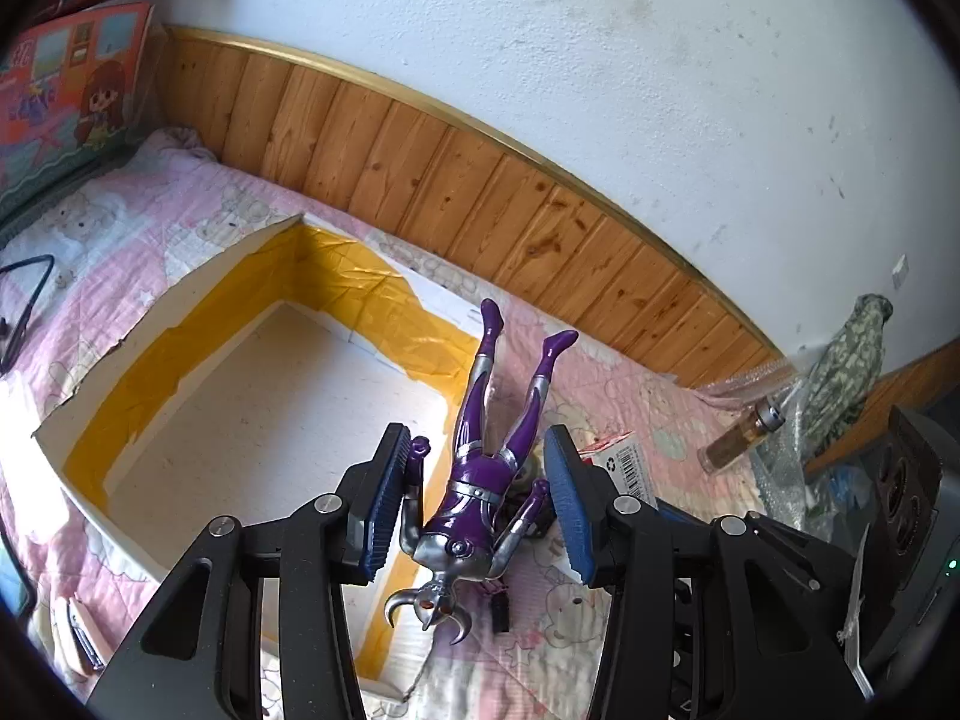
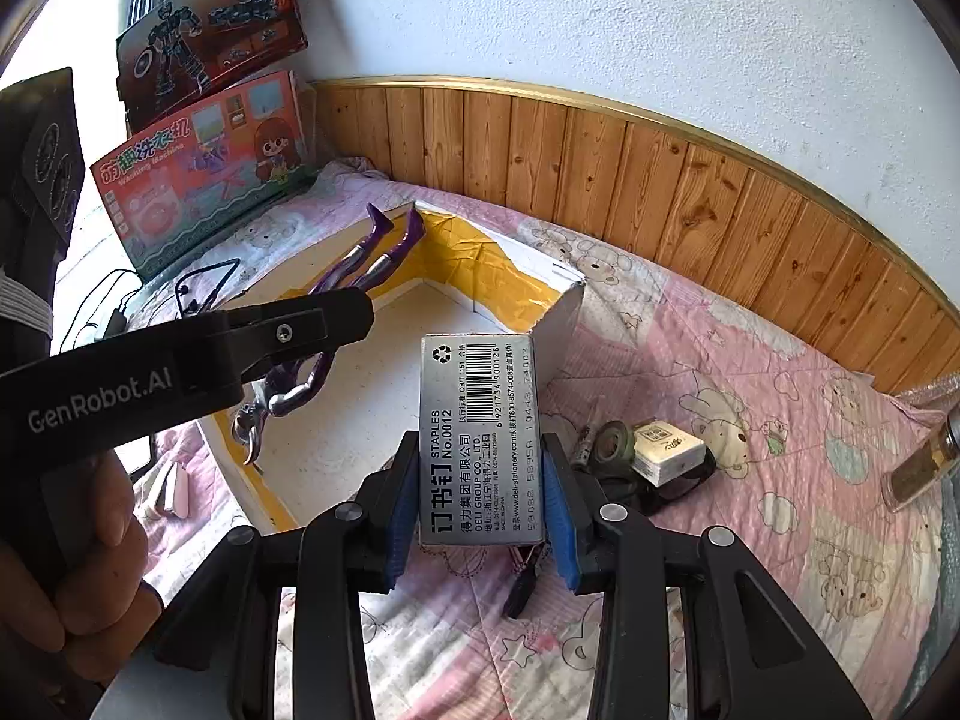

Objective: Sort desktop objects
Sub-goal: 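Carry the figure and staples box over the cardboard box with both tools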

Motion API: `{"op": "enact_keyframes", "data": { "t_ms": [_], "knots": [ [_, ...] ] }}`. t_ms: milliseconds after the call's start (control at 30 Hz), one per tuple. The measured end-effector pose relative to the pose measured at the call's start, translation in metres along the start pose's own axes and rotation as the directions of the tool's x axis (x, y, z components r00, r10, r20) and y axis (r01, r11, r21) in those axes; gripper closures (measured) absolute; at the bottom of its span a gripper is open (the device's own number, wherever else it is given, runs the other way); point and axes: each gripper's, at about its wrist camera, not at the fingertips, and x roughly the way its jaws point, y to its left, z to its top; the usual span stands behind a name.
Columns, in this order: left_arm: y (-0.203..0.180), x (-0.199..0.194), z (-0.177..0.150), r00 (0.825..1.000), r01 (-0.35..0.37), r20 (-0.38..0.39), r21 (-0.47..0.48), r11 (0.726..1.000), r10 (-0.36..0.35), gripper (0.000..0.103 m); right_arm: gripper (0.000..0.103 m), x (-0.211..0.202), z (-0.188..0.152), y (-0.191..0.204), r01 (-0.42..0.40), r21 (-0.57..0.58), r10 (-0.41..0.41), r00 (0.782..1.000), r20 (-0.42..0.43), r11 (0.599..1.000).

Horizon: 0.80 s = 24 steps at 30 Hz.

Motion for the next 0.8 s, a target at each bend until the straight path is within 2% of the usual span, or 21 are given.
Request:
{"op": "enact_keyframes", "data": {
  "t_ms": [467, 800],
  "knots": [
    [0.033, 0.013, 0.014, 0.997, -0.072, -0.021, -0.088, 0.994, 0.07, 0.055, 0.064, 0.015, 0.03, 0.02, -0.011, -0.062, 0.011, 1.0, -0.011, 0.998],
    [0.053, 0.027, 0.024, 0.989, -0.146, -0.046, -0.126, 0.981, 0.141, 0.055, 0.064, 0.035, 0.048, 0.027, -0.026, -0.094, 0.023, 0.999, -0.035, 0.995]
  ]
}}
